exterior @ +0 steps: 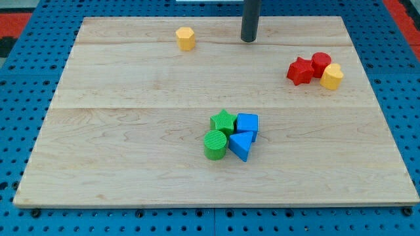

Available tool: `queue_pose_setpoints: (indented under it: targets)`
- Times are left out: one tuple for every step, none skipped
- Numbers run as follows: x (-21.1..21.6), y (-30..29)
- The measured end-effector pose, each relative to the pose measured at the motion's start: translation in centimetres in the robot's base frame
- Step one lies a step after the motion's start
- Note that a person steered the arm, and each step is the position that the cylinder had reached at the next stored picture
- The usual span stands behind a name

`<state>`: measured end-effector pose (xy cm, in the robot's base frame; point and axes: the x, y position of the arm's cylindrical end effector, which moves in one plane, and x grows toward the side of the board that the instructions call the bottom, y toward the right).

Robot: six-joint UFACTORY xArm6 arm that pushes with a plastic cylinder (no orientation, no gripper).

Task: Move the arm to the bottom of the yellow hexagon

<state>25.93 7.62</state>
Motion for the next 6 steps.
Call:
queue_pose_setpoints:
  targets:
    - [1.0, -2.6]
    - [3.7, -6.9]
    - [3.8, -7.6]
    - [4.2, -9.7]
    - [6.2, -16.8]
    - [5.3, -18.4]
